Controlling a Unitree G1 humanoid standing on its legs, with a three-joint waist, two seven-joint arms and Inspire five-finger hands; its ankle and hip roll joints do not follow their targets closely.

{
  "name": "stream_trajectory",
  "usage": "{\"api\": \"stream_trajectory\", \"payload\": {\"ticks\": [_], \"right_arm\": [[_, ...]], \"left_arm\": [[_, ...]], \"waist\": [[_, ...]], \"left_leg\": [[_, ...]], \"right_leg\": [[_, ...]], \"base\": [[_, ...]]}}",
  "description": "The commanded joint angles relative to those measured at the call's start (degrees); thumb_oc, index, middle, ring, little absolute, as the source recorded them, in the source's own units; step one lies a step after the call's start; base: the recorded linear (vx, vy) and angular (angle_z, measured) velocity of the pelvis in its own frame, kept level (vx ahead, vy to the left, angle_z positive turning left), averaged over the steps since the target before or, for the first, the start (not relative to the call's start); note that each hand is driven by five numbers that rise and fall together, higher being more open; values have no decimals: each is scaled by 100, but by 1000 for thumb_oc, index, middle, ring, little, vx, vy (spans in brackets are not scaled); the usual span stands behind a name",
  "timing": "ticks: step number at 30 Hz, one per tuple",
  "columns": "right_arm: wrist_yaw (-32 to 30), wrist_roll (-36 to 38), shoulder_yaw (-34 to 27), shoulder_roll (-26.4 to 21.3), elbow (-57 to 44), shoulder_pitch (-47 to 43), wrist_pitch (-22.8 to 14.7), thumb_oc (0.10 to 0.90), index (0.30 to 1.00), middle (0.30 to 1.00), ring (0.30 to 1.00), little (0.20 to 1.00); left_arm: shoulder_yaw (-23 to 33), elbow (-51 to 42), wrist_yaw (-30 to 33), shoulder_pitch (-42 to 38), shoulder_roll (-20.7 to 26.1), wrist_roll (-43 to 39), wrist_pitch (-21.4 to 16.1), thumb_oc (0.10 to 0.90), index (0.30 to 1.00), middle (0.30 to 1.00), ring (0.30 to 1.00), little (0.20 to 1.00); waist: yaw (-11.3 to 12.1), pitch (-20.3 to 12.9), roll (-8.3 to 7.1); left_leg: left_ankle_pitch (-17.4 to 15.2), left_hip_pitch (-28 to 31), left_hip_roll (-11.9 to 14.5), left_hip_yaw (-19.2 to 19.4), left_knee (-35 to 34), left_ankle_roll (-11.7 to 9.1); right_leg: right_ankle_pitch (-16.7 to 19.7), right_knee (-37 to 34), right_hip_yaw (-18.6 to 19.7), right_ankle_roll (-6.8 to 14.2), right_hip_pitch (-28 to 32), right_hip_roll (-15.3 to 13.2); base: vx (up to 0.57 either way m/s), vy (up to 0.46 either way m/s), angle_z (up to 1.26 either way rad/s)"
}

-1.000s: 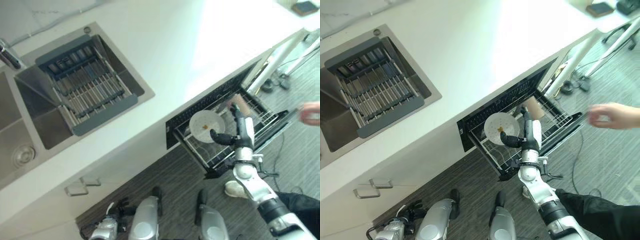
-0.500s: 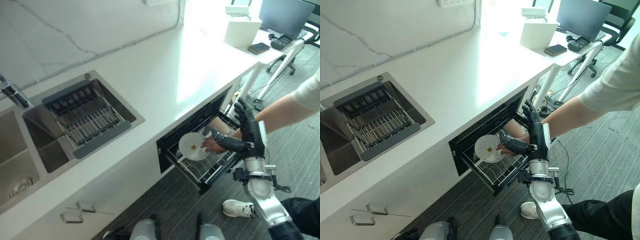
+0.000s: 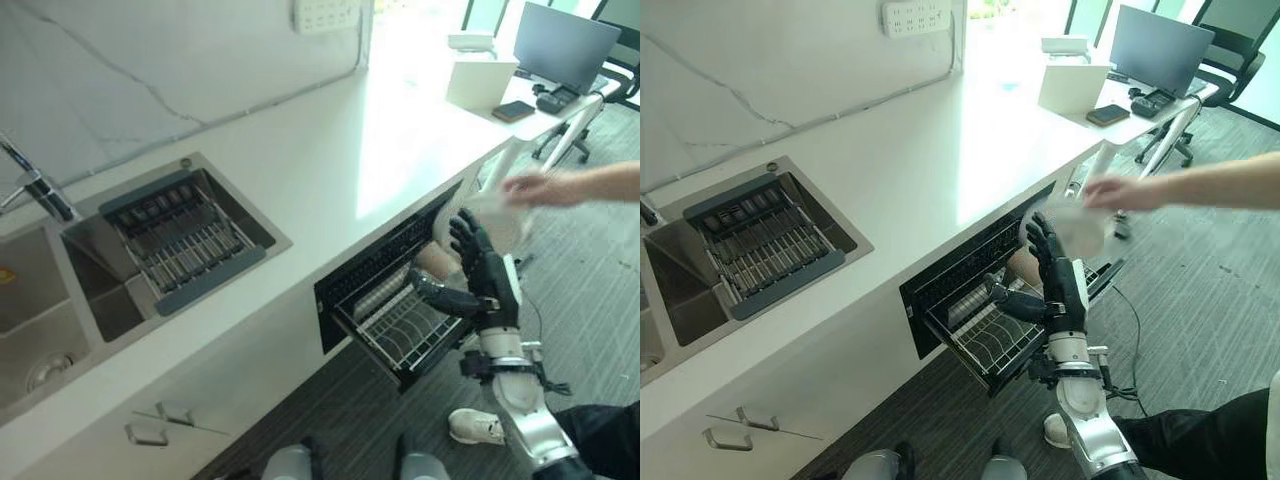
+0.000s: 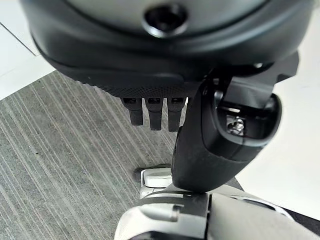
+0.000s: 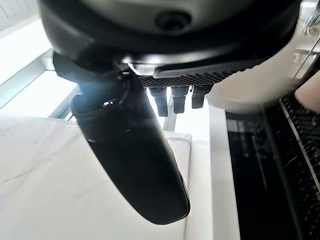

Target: Place the dishes in the dishwasher.

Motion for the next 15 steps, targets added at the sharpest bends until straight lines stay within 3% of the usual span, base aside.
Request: {"api": "stream_trajectory", "payload": {"ticks": [1,15], "right_arm": [[-155,179,-209,-286,-801,-724,-834,800,900,900,900,900],[-247,140,-210,-246,-1020,-650,-1096,800,900,900,900,900]], "left_arm": [[-198,32,-345,-21,-181,-22,-27,800,900,900,900,900],[-63,222,-444,116,-222,-107,-114,800,900,900,900,900]], "waist": [[143,-30,-4],[235,-99,17]], "left_leg": [[-591,451,284,-273,-331,-246],[-608,465,314,-278,-331,-267]], "right_leg": [[-1105,699,-208,135,134,-175],[-1139,699,-385,153,205,-269]], "base": [[12,-18,8],[10,-6,5]]}}
